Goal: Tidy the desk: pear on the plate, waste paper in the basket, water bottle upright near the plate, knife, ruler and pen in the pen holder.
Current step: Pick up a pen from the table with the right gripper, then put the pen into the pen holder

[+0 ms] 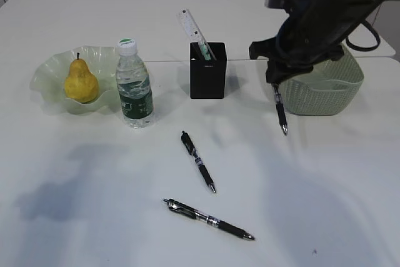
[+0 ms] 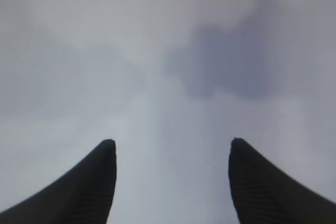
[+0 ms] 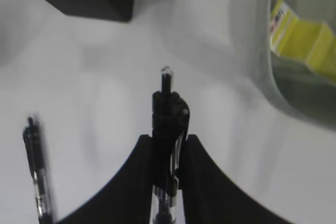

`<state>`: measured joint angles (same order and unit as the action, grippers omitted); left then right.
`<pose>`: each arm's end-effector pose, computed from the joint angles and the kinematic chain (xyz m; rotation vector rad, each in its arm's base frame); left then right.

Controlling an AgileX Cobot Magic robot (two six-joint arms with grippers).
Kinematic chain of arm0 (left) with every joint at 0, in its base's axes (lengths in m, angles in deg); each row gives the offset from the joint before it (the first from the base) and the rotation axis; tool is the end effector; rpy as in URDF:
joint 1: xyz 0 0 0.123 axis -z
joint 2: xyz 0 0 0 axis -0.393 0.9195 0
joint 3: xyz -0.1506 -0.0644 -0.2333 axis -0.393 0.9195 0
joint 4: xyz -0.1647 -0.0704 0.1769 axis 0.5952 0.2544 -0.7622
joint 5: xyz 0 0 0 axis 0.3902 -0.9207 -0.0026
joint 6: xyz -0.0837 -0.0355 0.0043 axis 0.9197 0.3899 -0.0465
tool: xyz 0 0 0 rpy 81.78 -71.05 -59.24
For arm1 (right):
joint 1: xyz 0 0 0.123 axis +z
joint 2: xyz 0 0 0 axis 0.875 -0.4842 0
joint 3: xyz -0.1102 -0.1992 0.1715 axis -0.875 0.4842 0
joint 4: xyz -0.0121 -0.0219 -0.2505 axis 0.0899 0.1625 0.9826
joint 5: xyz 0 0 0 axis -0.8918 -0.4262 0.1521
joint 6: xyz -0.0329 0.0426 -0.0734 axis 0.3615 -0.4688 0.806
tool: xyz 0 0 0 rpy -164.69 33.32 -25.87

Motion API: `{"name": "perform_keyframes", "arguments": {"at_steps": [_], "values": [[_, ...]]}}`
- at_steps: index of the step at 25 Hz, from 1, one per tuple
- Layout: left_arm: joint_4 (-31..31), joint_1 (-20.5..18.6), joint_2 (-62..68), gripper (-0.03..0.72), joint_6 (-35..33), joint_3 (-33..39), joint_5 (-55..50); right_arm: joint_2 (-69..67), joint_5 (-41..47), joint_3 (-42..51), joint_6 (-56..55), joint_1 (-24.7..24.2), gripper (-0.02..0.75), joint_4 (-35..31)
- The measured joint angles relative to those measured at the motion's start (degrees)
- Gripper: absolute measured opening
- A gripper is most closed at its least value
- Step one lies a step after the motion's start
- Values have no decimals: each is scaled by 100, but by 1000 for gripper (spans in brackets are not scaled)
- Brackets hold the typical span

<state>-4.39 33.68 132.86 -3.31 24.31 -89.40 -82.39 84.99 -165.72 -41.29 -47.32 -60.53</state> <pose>0.2037 -0.0334 0.2232 -0.0536 2.7748 -0.0343 0.4165 0.1079 0.2382 -0.1421 2.6396 0.2200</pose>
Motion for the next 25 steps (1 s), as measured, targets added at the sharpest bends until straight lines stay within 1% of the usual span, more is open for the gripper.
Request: {"name": "perform_keyframes", "arguments": {"at_steps": [6,13,17,25], "values": [[0,0,0,475,0,0,0,0,-833,-301,786,0,90,-613],[20,0,0,475,0,0,0,-77,-2042,-394,1991,0,90,-1765],[20,0,0,475,0,0,0,-352,-2270,-683,2631,0,90,-2365],[20,0,0,475,0,0,0,-1136,-2407,-1579,3794,0,90,-3672]]}}
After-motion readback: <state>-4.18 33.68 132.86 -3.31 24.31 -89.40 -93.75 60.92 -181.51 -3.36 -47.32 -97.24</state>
